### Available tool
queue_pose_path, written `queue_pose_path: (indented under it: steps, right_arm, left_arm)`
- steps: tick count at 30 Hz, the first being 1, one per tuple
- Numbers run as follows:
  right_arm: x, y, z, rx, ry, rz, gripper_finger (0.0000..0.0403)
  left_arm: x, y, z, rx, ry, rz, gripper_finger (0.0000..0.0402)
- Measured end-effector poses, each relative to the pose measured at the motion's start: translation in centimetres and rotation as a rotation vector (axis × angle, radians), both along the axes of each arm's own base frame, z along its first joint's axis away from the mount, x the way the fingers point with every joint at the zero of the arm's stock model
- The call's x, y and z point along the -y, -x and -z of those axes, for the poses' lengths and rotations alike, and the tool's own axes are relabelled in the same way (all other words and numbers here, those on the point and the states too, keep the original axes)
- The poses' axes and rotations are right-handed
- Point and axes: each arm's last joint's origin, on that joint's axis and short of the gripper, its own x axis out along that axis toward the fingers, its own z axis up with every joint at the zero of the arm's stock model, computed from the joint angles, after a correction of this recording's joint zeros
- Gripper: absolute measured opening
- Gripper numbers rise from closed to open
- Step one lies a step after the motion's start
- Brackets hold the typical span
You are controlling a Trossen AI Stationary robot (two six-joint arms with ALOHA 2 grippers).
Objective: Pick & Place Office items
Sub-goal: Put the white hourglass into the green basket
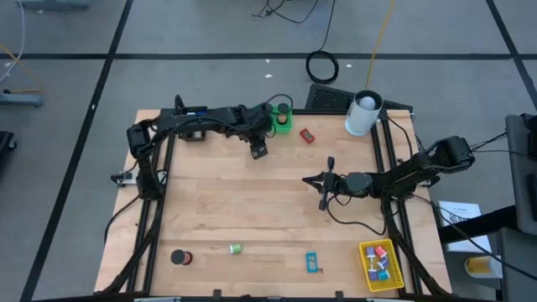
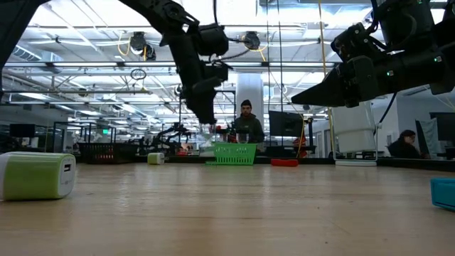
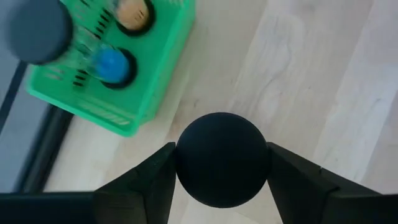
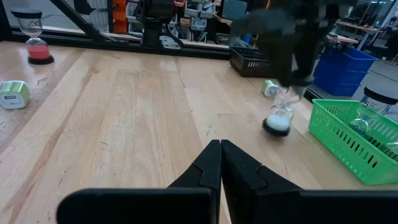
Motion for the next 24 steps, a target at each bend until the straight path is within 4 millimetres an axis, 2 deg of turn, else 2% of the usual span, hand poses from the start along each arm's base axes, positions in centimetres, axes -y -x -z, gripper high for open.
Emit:
queue_pose_path:
  steps: [8, 15, 20, 24]
  right_arm:
    - [0.0, 0.0, 0.0, 0.0, 0.0, 0.0, 0.0001]
    - [0.0, 0.0, 0.0, -0.002, 0.0, 0.0, 0.0001]
    - [0.0, 0.0, 0.0, -0.003, 0.0, 0.0, 0.0001]
    - [0.0, 0.0, 0.1, -0.008, 0.001, 0.0, 0.0001]
  left_arm:
    - [-2.3, 1.7, -3.2, 0.137, -0.057, -0.079, 0.0218]
    - [-4.3, 2.2, -3.7, 0.203, -0.09, -0.13, 0.0218]
    - [-4.5, 2.1, -4.2, 0.232, -0.087, -0.124, 0.0218]
    - [-4.8, 2.1, -3.9, 0.219, -0.081, -0.143, 0.0218]
